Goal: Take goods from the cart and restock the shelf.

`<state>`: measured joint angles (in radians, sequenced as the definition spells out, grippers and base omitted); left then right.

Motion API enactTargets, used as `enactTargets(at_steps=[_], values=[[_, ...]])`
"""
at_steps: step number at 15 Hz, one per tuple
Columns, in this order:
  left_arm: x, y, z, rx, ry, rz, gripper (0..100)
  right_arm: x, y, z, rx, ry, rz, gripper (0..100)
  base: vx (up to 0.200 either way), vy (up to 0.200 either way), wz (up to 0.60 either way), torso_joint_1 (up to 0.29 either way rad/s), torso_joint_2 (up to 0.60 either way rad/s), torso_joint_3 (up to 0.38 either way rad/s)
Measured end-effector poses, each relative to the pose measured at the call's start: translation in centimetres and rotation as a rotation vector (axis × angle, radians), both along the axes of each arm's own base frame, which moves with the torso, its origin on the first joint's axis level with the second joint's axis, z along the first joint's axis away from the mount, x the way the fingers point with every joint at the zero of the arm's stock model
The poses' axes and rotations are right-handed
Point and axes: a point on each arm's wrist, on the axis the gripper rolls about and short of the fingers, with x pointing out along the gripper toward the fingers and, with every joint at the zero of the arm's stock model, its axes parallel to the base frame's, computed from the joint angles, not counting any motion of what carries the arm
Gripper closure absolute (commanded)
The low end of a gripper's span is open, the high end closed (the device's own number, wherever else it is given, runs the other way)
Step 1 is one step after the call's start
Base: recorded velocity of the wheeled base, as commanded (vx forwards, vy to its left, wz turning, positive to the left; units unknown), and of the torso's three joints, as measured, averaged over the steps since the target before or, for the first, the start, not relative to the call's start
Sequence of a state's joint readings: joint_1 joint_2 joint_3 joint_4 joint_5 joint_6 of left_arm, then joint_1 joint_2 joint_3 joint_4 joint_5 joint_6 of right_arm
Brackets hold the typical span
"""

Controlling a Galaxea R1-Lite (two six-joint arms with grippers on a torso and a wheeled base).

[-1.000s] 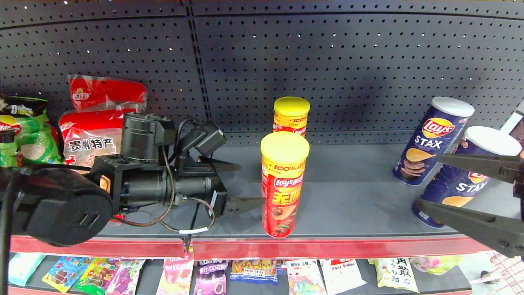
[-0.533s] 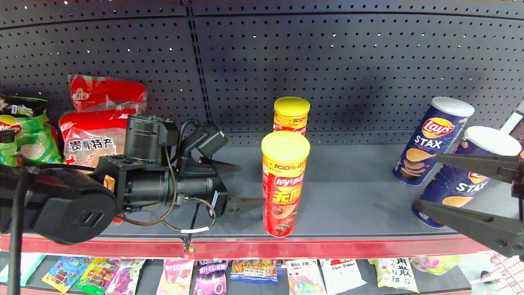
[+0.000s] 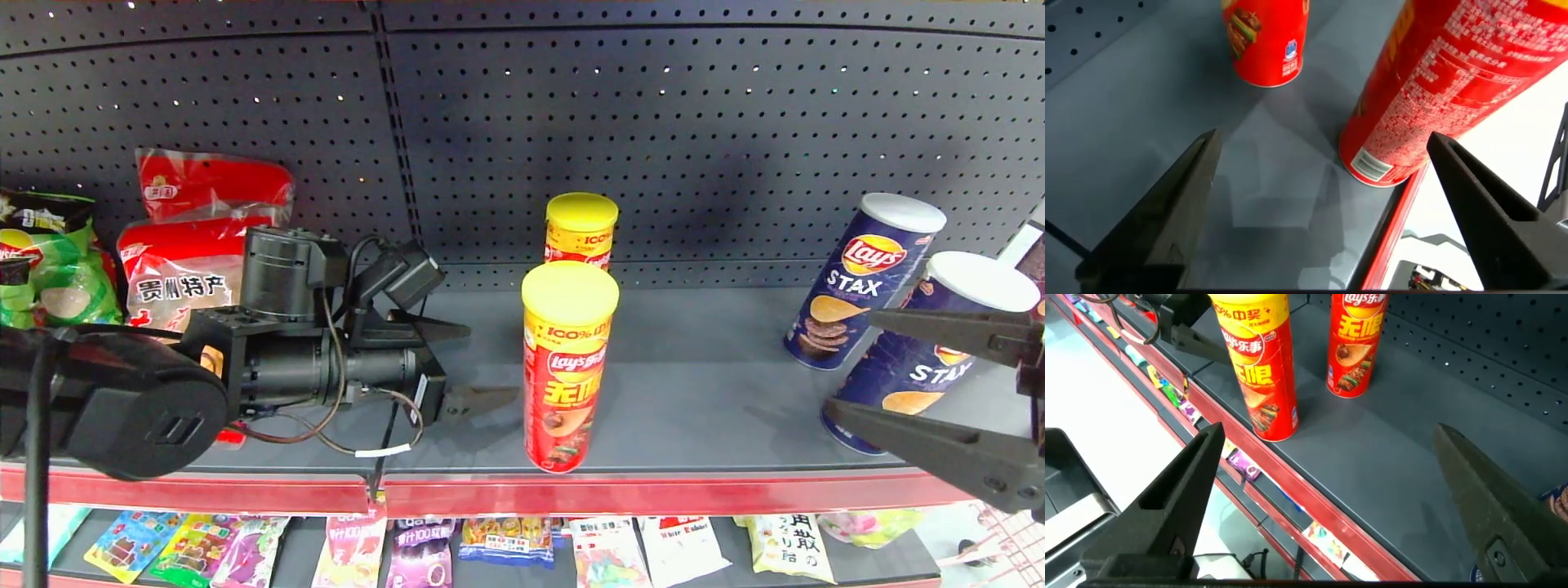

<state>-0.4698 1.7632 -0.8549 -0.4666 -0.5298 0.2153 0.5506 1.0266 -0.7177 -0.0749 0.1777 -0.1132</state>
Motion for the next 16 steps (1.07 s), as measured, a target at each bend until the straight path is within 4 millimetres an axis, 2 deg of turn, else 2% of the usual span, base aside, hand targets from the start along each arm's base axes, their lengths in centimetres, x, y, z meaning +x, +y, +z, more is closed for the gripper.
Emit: enactTargets(at_steps=[16], values=[[1.3, -1.0, -0.3, -0.004, -0.002, -0.015, 0, 0.2, 0.1, -0.1, 0.004, 0.017, -0.003, 0, 0.000, 0.000, 0.00, 0.000, 0.00, 0.000]])
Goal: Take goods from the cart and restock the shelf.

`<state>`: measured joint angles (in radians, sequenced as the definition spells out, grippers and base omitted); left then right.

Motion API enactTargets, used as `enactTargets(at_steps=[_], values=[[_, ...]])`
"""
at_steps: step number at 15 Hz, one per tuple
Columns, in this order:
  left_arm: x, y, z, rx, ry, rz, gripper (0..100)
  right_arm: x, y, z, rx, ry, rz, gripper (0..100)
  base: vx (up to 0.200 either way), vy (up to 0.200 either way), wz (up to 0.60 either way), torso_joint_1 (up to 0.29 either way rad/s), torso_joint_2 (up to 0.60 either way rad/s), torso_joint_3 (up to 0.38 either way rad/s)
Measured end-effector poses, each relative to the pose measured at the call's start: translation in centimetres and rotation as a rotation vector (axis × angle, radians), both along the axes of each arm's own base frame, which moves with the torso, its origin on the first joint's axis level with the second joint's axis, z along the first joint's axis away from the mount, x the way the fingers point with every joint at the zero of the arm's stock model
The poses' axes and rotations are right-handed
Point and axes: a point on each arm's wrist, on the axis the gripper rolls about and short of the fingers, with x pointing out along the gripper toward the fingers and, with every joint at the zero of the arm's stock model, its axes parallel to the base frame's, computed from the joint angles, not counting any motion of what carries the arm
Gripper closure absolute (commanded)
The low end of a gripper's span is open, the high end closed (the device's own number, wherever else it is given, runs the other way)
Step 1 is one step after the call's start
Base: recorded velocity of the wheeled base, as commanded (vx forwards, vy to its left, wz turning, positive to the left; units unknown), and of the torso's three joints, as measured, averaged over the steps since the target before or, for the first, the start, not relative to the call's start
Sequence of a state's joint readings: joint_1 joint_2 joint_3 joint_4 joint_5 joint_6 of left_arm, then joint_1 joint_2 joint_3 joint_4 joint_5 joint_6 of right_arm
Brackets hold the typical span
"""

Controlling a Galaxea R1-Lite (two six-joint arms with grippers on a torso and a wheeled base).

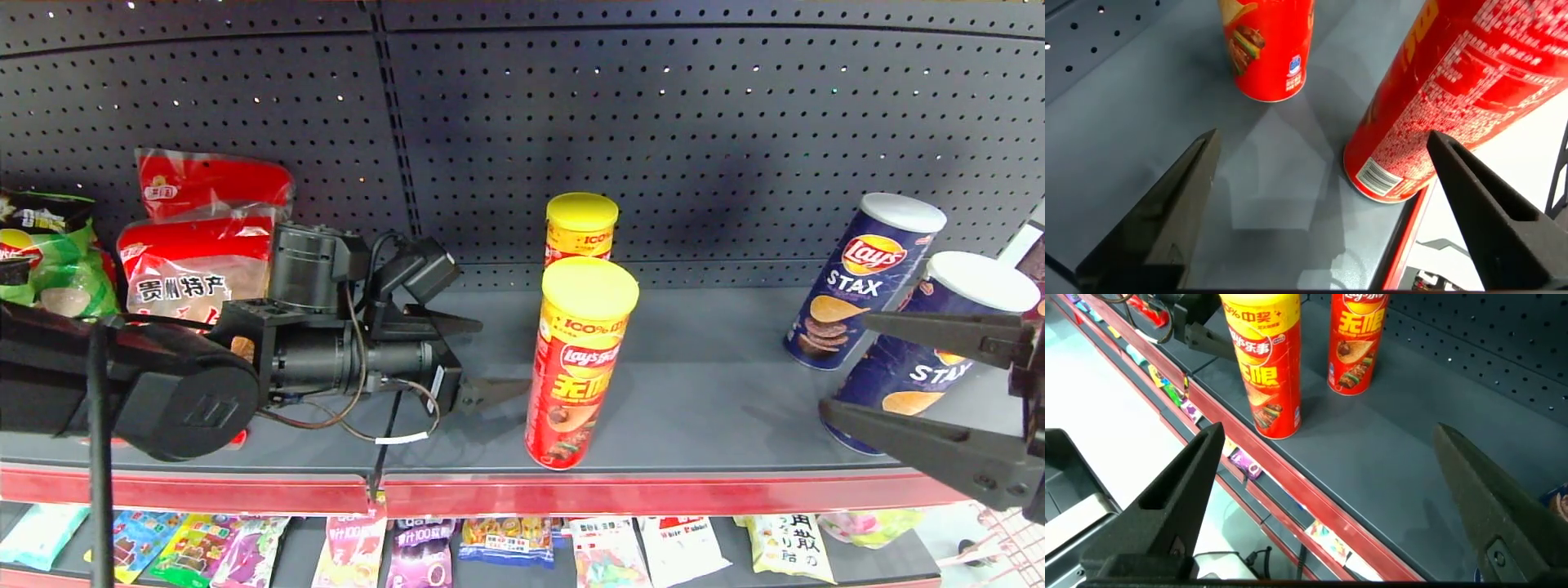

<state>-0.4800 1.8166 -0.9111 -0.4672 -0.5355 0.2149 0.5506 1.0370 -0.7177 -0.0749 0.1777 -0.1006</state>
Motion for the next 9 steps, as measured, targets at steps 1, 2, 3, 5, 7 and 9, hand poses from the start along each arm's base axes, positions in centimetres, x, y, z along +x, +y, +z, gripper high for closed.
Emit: enactTargets(at_steps=[1, 2, 3, 5, 7, 9], values=[[-0.01, 0.00, -0.04, 0.001, 0.001, 0.000, 0, 0.00, 0.00, 0.00, 0.000, 0.000, 0.000, 0, 0.000, 0.000, 0.00, 0.000, 0.00, 0.000], [-0.02, 0.01, -0.06, 0.001, 0.002, 0.001, 0, 0.02, 0.01, -0.01, -0.001, 0.001, 0.000, 0, 0.000, 0.000, 0.00, 0.000, 0.00, 0.000], [-0.01, 0.02, -0.07, 0.002, 0.002, 0.001, 0, 0.06, 0.03, -0.03, -0.001, 0.002, 0.000, 0, 0.000, 0.000, 0.00, 0.000, 0.00, 0.000], [-0.03, 0.09, -0.13, 0.004, 0.003, 0.003, 0, 0.12, 0.07, 0.00, -0.001, 0.003, 0.000, 0, 0.000, 0.000, 0.00, 0.000, 0.00, 0.000], [-0.04, 0.27, -0.16, 0.006, 0.002, 0.008, 0, 0.15, 0.09, -0.02, -0.001, 0.004, -0.001, 0, 0.000, 0.000, 0.00, 0.000, 0.00, 0.000], [-0.09, 0.43, -0.23, 0.015, -0.008, 0.006, 0, 0.17, 0.10, -0.03, -0.002, 0.005, -0.001, 0, 0.000, 0.000, 0.00, 0.000, 0.00, 0.000]])
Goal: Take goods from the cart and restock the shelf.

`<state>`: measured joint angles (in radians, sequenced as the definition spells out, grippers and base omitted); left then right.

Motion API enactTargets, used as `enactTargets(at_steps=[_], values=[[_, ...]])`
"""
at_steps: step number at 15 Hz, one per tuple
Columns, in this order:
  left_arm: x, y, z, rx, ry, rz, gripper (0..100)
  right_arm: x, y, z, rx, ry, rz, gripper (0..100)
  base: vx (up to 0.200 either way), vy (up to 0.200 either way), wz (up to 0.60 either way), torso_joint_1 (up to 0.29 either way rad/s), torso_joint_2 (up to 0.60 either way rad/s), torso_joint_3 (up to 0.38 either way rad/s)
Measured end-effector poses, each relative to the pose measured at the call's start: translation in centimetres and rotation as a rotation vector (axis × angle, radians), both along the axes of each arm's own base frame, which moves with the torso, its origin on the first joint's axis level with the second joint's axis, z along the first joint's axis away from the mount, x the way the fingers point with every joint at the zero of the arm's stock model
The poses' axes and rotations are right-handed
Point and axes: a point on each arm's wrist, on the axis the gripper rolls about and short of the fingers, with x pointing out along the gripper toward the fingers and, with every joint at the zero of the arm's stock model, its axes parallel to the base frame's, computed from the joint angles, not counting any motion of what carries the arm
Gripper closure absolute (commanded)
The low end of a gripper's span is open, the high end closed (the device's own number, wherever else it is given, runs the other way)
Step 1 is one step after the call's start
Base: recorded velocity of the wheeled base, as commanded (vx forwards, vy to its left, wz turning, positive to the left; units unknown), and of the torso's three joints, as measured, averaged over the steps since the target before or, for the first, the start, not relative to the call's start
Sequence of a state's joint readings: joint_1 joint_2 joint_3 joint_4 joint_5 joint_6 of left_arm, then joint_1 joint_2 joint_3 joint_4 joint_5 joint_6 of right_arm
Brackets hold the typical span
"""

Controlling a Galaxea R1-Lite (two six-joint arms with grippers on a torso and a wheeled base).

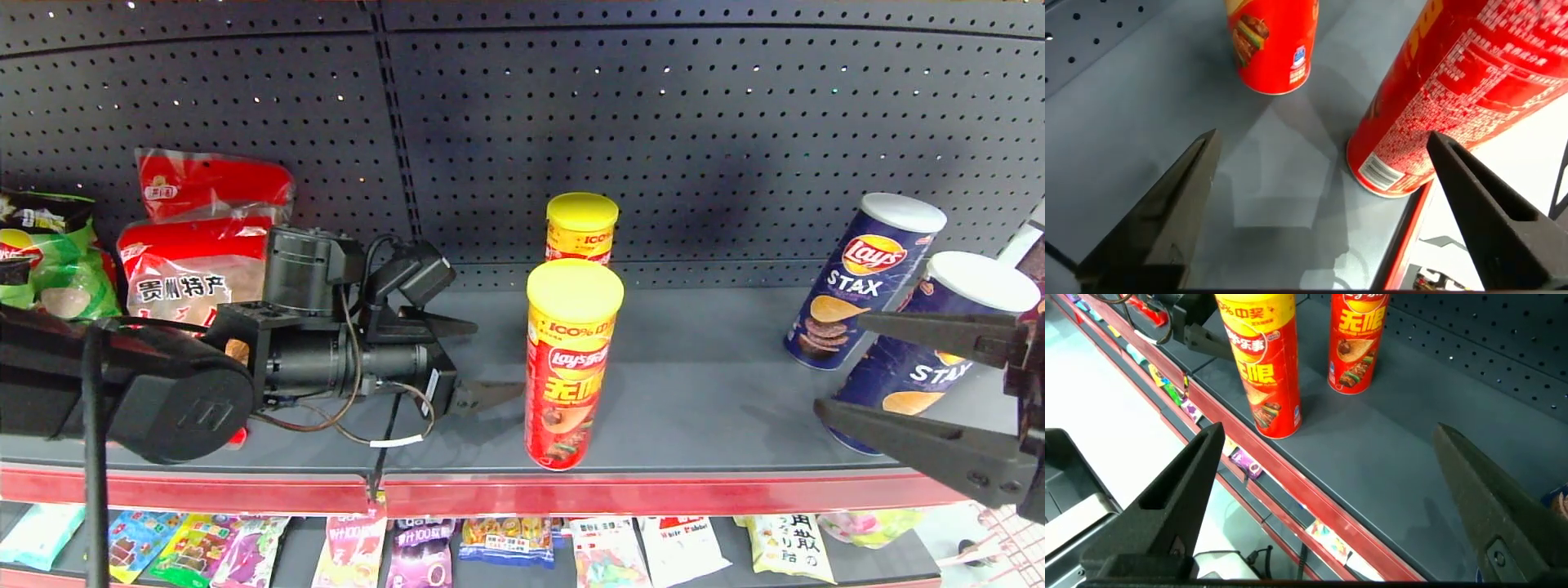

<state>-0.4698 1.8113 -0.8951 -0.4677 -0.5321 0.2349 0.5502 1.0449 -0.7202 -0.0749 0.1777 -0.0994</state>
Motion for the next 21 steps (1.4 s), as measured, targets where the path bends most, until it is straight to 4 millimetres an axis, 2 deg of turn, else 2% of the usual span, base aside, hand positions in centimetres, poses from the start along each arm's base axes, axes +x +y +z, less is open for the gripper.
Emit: enactTargets(at_steps=[7, 21], values=[[-0.9, 1.7, -1.9, 0.081, -0.006, -0.007, 0, 0.1, 0.0, 0.0, -0.001, 0.002, 0.000, 0, 0.000, 0.000, 0.00, 0.000, 0.00, 0.000], [0.1, 0.1, -3.1, 0.090, 0.015, -0.041, 0, 0.5, 0.1, 0.0, -0.003, 0.006, -0.012, 0, 0.000, 0.000, 0.00, 0.000, 0.00, 0.000]])
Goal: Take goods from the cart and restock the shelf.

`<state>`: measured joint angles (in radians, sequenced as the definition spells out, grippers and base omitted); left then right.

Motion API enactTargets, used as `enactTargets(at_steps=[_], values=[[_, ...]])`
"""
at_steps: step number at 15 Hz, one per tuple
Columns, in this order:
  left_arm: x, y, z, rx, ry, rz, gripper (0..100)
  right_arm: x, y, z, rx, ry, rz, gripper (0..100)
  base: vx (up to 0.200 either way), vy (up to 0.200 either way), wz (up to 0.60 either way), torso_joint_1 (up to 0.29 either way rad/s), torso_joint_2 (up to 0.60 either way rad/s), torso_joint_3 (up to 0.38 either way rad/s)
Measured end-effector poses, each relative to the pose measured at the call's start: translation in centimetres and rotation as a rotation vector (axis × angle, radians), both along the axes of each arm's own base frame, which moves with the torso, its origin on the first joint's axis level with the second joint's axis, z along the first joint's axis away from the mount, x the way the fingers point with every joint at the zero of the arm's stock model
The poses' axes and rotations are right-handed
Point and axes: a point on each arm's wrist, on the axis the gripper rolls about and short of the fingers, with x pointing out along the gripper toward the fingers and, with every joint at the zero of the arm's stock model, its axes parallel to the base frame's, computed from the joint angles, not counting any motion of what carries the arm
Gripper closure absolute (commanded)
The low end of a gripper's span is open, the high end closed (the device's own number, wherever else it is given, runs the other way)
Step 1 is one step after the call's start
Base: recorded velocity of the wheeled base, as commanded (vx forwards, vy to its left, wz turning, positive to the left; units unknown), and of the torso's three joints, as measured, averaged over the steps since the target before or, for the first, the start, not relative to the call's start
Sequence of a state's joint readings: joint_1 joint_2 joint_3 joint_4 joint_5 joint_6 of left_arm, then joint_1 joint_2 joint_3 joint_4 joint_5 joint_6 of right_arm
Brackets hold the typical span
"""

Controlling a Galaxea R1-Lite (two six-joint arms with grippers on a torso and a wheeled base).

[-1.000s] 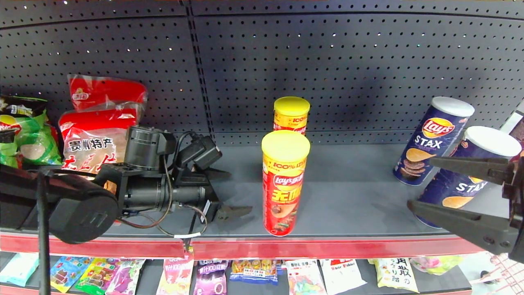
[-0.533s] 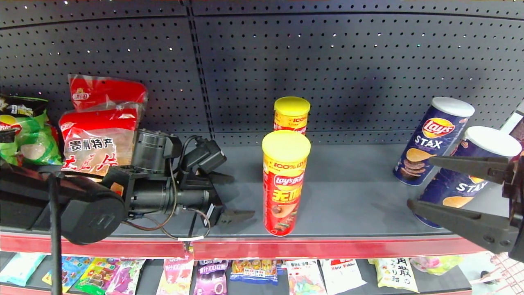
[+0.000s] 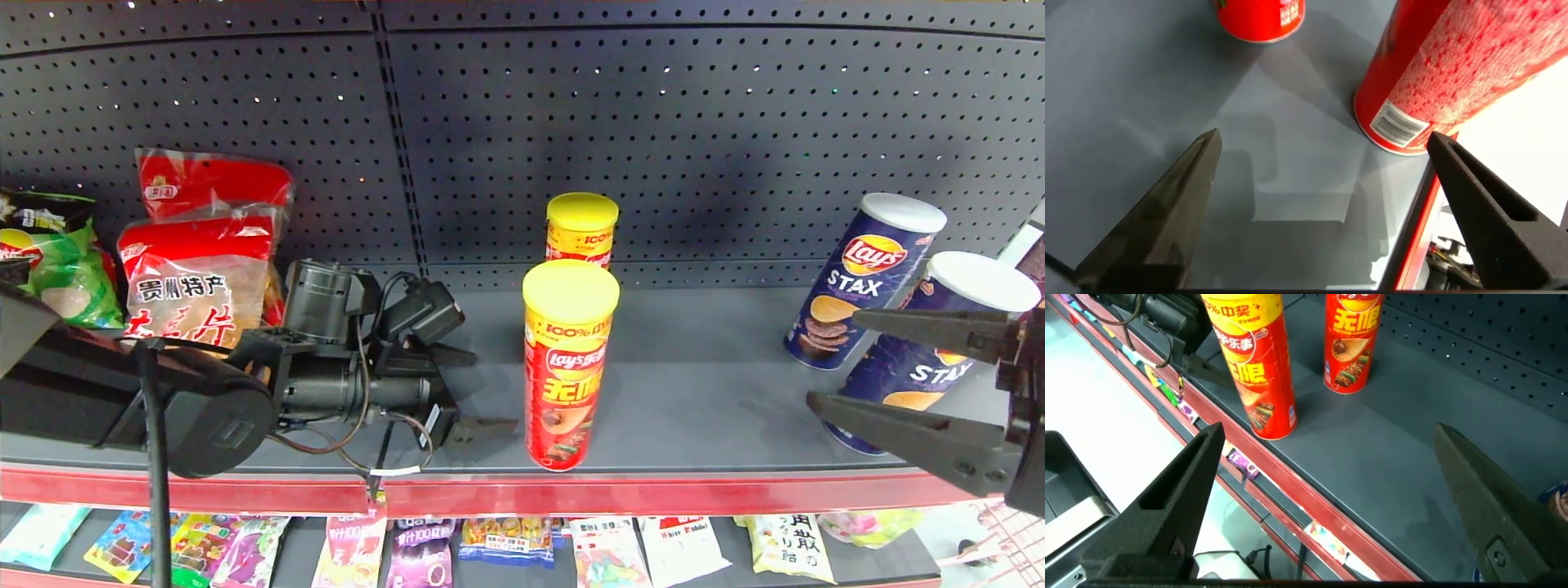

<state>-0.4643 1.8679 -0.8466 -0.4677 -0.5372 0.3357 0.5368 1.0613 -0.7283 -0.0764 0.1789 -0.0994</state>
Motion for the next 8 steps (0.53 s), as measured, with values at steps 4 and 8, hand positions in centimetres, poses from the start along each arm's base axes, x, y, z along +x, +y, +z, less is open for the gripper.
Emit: enactTargets(at_steps=[4, 8], values=[[0.09, -0.19, -0.19, 0.001, 0.005, -0.006, 0, 0.07, 0.04, -0.06, -0.002, 0.003, 0.000, 0, 0.000, 0.000, 0.00, 0.000, 0.00, 0.000], [0.22, -0.66, -0.38, 0.002, 0.007, -0.017, 0, 0.11, 0.05, -0.07, -0.002, 0.004, -0.001, 0, 0.000, 0.000, 0.00, 0.000, 0.00, 0.000]])
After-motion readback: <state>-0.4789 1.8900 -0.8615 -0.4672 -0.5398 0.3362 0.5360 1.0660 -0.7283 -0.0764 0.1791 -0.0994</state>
